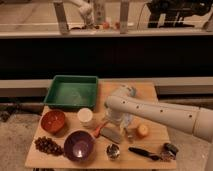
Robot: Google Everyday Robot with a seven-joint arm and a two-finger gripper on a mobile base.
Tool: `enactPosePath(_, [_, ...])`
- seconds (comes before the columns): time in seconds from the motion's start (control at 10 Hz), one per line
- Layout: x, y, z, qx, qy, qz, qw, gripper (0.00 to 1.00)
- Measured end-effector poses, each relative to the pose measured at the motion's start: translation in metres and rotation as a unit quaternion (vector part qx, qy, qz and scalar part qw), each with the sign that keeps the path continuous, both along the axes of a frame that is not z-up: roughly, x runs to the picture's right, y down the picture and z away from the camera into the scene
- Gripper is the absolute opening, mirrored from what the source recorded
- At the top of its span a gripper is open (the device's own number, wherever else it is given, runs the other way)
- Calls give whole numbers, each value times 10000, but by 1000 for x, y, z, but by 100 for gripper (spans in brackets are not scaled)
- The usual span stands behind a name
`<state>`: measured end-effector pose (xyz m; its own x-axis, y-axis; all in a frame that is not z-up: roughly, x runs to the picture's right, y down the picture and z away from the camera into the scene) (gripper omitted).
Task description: Place eraser in table surface
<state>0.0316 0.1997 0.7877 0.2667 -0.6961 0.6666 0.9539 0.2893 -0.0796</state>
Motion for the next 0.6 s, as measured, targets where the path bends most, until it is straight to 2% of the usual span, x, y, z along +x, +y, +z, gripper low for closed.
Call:
enactPosePath(0.1, [-4, 3, 0, 7, -393, -508, 9979, 80])
enactPosePath(0.2, [-7, 7, 1, -2, -771, -949, 9925, 80])
enactPosePath(0.4, [-7, 12, 2, 16, -1407, -1681, 9757, 80])
enactPosePath(0.5, [-8, 13, 4, 71, -1603, -1992, 9667, 80])
enactPosePath(0.6, [-7, 13, 4, 119, -1660, -2133, 9627, 80])
